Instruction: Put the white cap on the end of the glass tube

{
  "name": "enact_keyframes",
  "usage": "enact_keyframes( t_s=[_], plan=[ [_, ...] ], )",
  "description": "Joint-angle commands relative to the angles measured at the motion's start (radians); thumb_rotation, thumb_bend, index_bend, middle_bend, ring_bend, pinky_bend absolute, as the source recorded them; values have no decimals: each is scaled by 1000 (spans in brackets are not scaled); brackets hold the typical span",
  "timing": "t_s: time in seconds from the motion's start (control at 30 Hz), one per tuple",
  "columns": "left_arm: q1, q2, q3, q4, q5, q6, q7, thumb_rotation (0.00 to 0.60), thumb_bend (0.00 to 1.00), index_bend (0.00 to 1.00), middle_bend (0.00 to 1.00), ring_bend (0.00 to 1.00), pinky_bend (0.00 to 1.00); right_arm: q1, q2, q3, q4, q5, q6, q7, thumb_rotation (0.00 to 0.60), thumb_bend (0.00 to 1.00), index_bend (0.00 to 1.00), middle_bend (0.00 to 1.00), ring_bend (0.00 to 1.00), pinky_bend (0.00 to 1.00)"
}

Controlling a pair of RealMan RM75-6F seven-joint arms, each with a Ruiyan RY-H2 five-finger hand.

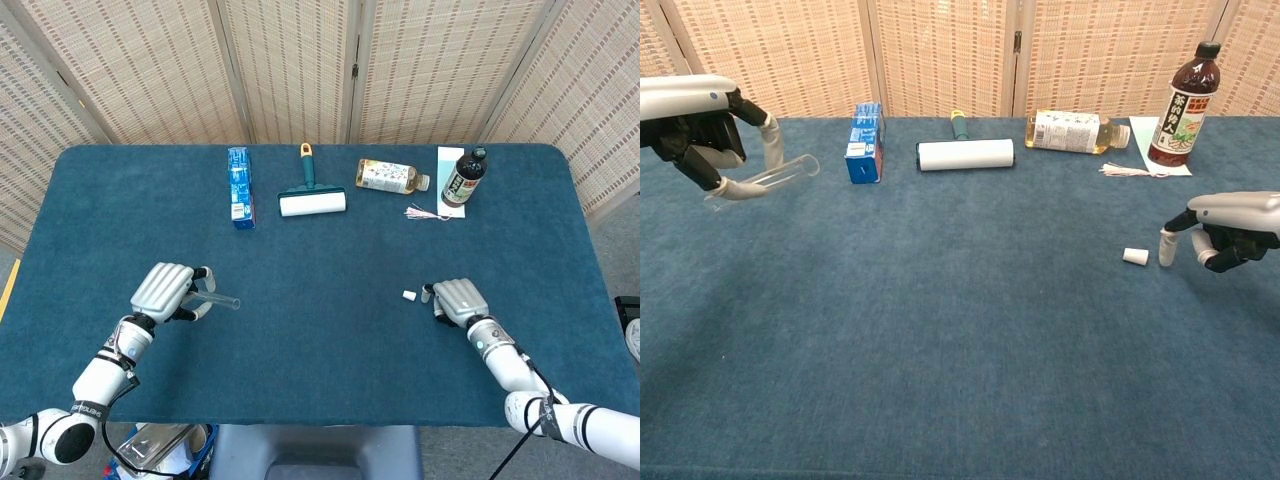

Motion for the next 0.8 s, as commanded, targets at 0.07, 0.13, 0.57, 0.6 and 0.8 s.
enact_keyframes(
  t_s=[0.07, 0.13, 0.57, 0.6, 0.8],
  plan=[
    [0, -1, 3, 1, 1, 0, 0, 600, 447, 671, 1000, 1000, 1000, 17, -21, 0, 15, -2, 5, -2, 600, 1000, 359, 1000, 1000, 1000],
    [1, 0, 6, 1, 1, 1, 1, 600, 447, 670, 1000, 1000, 1000, 24, -25, 2, 14, -7, 16, -5, 600, 1000, 358, 1000, 1000, 1000],
    [-1, 3, 16, 0, -4, -6, 2, 600, 447, 670, 1000, 1000, 1000, 55, -12, 15, -29, -18, 55, -4, 600, 1000, 359, 1000, 1000, 1000],
    [-1, 4, 17, 1, -5, -7, 2, 600, 447, 670, 1000, 1000, 1000, 56, -9, 14, -34, -18, 57, -5, 600, 1000, 359, 1000, 1000, 1000],
    [-3, 5, 18, 3, -6, -9, 1, 600, 447, 669, 1000, 1000, 1000, 39, 45, 12, -108, -61, 112, 6, 600, 1000, 359, 1000, 1000, 1000]
  ],
)
